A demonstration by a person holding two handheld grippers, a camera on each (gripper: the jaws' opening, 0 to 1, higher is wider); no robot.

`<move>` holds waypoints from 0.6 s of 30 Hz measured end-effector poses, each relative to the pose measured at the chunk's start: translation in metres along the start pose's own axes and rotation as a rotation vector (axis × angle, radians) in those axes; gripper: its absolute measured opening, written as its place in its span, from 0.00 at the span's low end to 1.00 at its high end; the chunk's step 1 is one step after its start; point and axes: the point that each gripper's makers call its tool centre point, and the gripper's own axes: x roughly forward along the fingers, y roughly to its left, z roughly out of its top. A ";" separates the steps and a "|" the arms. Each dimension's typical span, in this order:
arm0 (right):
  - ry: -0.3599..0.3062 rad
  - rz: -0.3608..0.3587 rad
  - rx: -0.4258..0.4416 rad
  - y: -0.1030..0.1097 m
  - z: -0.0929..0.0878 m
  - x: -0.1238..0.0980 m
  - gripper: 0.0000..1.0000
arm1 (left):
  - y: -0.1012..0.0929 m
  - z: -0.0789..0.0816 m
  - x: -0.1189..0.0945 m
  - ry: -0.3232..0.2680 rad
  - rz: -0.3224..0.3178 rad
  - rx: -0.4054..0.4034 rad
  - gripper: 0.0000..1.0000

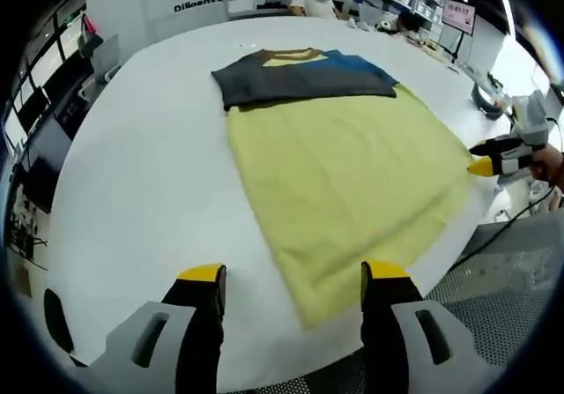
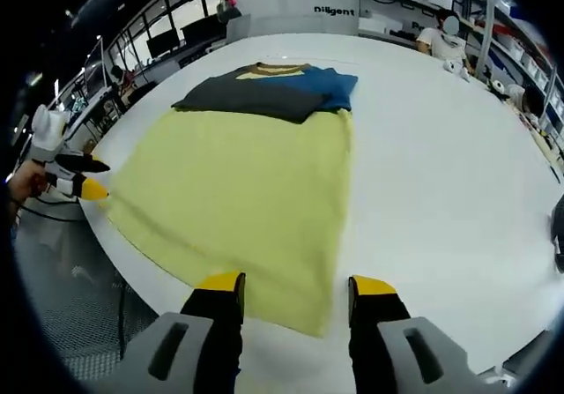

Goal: Fold the garment on the visible template until the final outline fits inside the template.

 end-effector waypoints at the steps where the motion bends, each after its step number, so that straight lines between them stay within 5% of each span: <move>1: 0.000 0.002 0.005 0.000 0.000 0.000 0.40 | 0.001 0.000 0.000 -0.001 0.004 -0.002 0.61; 5: 0.012 -0.009 -0.015 0.003 -0.004 -0.002 0.34 | 0.004 -0.005 -0.003 0.007 0.012 -0.019 0.50; 15: 0.026 -0.051 -0.014 -0.004 -0.008 -0.005 0.17 | -0.001 -0.013 -0.003 0.025 -0.011 -0.053 0.43; 18: 0.030 -0.063 -0.014 -0.005 -0.008 -0.005 0.14 | -0.002 -0.018 -0.003 0.051 0.002 -0.006 0.40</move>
